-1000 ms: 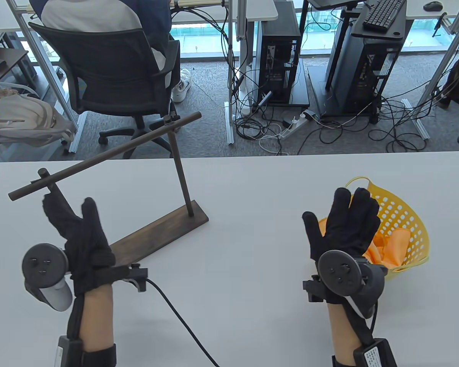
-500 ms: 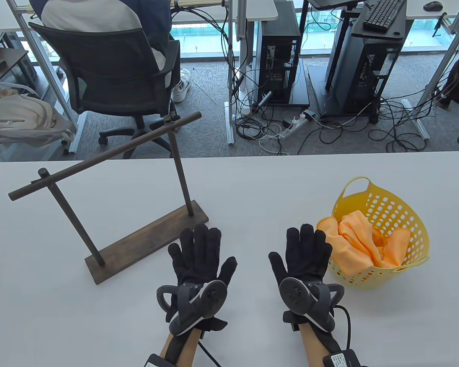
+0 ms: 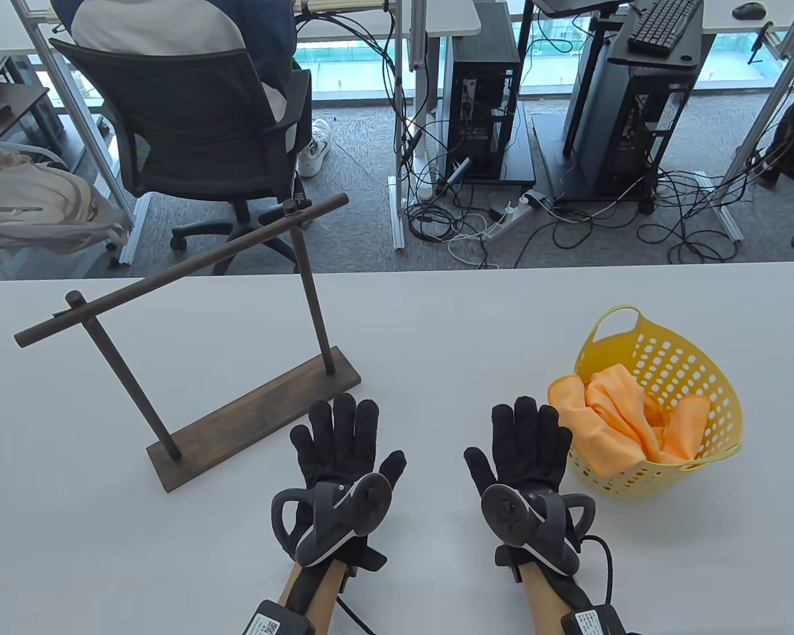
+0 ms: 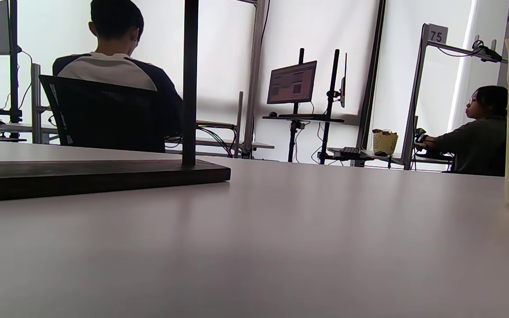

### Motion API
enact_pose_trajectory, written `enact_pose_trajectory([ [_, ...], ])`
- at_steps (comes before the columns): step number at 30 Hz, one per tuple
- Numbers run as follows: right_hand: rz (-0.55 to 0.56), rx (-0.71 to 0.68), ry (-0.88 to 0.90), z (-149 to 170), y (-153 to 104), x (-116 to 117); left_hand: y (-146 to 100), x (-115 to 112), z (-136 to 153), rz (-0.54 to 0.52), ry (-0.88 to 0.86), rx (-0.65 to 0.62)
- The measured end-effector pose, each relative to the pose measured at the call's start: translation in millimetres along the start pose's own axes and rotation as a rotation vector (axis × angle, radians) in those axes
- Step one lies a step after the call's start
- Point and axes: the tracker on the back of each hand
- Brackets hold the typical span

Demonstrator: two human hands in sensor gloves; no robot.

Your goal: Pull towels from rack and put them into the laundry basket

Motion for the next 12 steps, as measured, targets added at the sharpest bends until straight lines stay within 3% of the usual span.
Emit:
enact_pose_trajectory([
  [12,-0.014,-0.008,-0.001,0.0,-0.2,0.7,-0.6,-2.0,11.1,0.009,-0.027,0.059],
])
Point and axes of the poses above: the tracker on the back of each hand, its own z axis roughly to the little-finger side, its own y axis roughly from the wrist to the fingertips, x = y × z, and after that the axes turned 12 degrees about -z, right-handed
